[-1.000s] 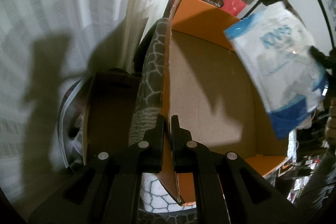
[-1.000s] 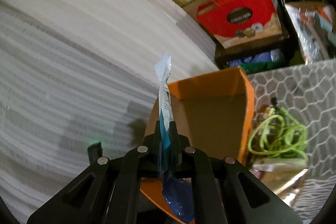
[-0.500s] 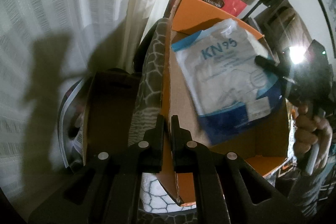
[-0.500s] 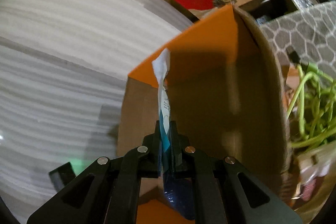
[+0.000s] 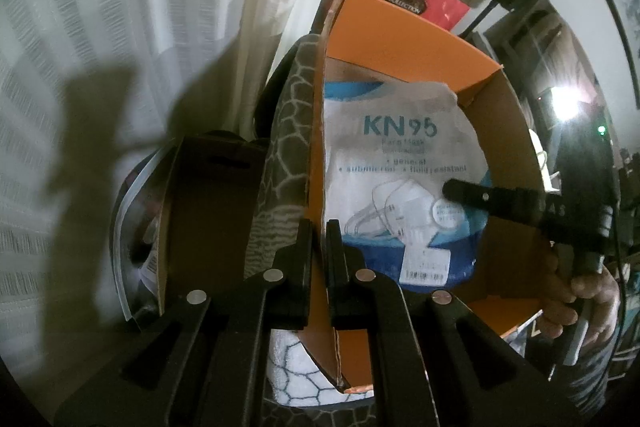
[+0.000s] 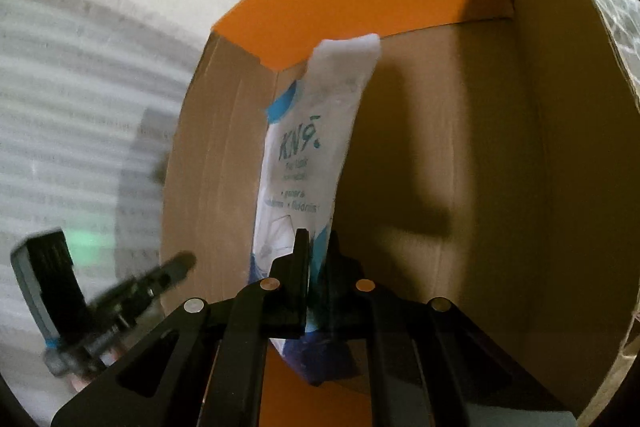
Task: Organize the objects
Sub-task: 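Lower the white mask bag into the box and open the right tool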
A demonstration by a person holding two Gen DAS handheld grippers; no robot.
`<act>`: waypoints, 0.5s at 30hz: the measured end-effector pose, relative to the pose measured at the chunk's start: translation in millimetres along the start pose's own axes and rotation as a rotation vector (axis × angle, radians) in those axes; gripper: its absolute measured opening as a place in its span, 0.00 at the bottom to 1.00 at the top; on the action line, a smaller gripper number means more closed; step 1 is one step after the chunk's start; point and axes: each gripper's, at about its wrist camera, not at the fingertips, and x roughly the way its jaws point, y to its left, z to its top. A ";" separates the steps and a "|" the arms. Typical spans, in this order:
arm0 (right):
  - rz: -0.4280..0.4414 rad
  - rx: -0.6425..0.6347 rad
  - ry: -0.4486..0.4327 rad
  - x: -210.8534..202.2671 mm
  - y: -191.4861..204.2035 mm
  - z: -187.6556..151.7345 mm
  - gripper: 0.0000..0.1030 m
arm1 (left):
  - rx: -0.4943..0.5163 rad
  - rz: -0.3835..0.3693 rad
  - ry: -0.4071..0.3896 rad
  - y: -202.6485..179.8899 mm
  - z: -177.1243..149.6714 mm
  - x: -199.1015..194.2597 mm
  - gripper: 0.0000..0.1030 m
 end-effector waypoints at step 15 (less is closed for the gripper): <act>-0.168 -0.229 0.076 -10.0 23.3 -23.8 0.45 | 0.003 0.019 0.003 -2.0 2.1 1.1 0.05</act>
